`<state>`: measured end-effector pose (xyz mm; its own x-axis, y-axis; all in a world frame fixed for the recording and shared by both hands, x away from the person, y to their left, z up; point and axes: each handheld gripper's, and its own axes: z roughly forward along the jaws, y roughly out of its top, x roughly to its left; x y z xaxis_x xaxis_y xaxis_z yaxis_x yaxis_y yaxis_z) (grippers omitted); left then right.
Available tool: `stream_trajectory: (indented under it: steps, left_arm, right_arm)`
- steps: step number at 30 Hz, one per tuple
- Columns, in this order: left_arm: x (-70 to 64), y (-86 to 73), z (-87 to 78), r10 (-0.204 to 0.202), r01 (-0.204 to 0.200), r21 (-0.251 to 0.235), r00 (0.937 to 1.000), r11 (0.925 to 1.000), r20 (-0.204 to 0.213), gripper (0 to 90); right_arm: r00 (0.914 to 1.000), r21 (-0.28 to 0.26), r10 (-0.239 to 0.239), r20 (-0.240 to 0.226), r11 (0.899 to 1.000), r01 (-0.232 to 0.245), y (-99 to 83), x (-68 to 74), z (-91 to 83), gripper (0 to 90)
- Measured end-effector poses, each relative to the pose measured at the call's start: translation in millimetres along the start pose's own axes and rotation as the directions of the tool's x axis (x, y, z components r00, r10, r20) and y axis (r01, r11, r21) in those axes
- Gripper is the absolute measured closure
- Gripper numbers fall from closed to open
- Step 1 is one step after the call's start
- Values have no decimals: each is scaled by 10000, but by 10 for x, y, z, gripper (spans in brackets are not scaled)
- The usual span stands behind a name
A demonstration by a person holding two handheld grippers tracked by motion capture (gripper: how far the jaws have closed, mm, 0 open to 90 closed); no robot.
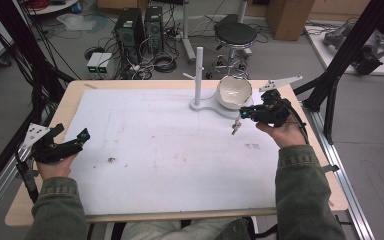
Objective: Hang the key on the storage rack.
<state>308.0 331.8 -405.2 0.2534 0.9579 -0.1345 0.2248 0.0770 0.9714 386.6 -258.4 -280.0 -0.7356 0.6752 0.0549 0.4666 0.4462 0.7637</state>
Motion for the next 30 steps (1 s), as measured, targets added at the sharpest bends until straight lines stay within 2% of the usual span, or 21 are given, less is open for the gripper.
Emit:
stream_trajectory:
  steps: [8,15,21,30]
  left_arm:
    - [-7,-8,16,36,-36,19,10000,10000,1,66]
    - [-1,-8,14,9,-9,4,10000,10000,24,66]
    - [5,-8,12,-3,3,5,10000,10000,10,66]
    - [4,-9,17,-39,38,-50,10000,10000,-10,66]
  right_arm:
    - [9990,27,-414,-159,9991,415,281,61,42,827]
    - [9979,-124,-585,-294,9982,581,534,81,80,827]
    - [9981,-204,-463,-403,9988,455,714,50,107,827]
    - [9974,-266,-570,-449,9981,559,943,18,155,827]
